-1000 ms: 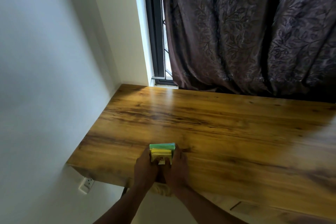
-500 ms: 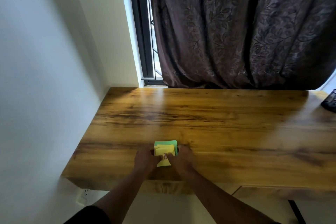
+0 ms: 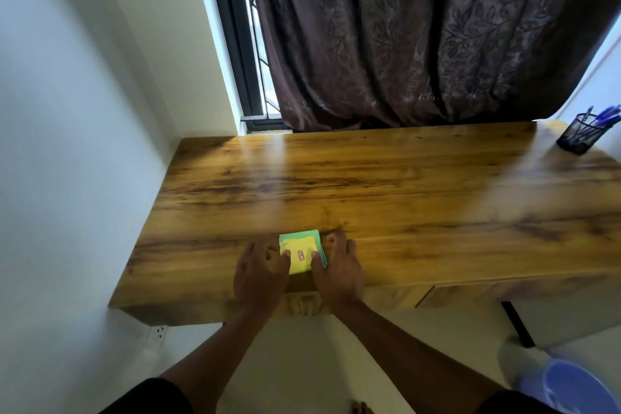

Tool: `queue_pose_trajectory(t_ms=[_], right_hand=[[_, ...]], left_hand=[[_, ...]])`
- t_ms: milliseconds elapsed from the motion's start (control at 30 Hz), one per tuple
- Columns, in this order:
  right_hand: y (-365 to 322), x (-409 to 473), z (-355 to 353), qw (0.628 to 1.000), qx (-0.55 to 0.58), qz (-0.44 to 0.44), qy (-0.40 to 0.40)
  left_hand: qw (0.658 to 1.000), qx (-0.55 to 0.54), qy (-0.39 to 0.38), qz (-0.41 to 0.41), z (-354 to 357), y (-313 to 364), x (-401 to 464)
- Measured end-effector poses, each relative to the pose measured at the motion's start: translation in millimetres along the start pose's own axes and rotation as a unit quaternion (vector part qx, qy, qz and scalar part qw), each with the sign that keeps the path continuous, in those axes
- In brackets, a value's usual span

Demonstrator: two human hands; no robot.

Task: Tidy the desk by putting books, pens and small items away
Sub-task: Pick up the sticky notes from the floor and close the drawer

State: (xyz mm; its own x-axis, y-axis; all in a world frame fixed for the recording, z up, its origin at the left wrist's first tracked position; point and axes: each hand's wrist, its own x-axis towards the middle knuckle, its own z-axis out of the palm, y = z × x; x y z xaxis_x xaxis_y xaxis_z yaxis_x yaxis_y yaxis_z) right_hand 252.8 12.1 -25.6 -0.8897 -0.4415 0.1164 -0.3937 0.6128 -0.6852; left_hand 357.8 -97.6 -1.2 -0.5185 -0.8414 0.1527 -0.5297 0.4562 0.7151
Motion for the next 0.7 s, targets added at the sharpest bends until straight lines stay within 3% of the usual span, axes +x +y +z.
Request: queue_pose_trajectory(t_ms=[67,167,233,300,333,367,400,433,467,500,533,600,700], right_hand=[[4.3,-21.8,0.8,0.998,0.044,-0.043,0.011],[14.6,-53.9,4.4,0.993,0.083,-0.069,-0.048],[22.8,-72.1,7.9,0.991,0.090,-0.036,-0.095],[33.9,-83.5,15.9,0.980,0.120,0.047,-0.153],[39.3,-86.3,19.3,0.960,0.160,0.122,-0.194],[43.7,-85.1,21.5,0.918,0.224,0.224,-0.238],[49.0,-82.5,23.9,0.852,0.294,0.337,-0.273],[53.3,-77.3,25.7,0.771,0.364,0.435,-0.290],[58.4,-72.3,26.6,0.699,0.424,0.503,-0.281],[65.2,-66.4,29.7,0.657,0.460,0.539,-0.256],[72.4,-60.0,34.1,0.639,0.481,0.558,-0.222],[84.3,-49.2,40.0,0.620,0.507,0.578,-0.156],[93.4,-36.1,40.6,0.581,0.534,0.610,-0.077]], left_hand=[[0.999,-0.029,-0.008,0.044,-1.4,-12.7,-22.4],[0.986,-0.036,-0.110,0.119,2.9,-42.1,-58.7],[0.977,-0.015,-0.178,0.114,10.3,-66.9,-77.0],[0.974,-0.027,-0.221,0.045,22.8,-88.8,-89.6],[0.970,-0.068,-0.234,-0.027,30.6,-97.1,-93.4],[0.952,-0.141,-0.235,-0.137,36.1,-99.5,-92.5],[0.908,-0.228,-0.224,-0.272,42.2,-100.1,-90.0],[0.838,-0.311,-0.207,-0.397,46.0,-100.1,-84.3],[0.764,-0.380,-0.188,-0.486,49.8,-102.7,-79.4],[0.703,-0.433,-0.170,-0.537,51.5,-105.9,-74.0],[0.655,-0.482,-0.150,-0.562,52.7,-108.3,-68.0],[0.596,-0.549,-0.110,-0.575,54.5,-111.7,-59.2],[0.564,-0.590,-0.057,-0.575,53.5,-104.2,-44.7]])
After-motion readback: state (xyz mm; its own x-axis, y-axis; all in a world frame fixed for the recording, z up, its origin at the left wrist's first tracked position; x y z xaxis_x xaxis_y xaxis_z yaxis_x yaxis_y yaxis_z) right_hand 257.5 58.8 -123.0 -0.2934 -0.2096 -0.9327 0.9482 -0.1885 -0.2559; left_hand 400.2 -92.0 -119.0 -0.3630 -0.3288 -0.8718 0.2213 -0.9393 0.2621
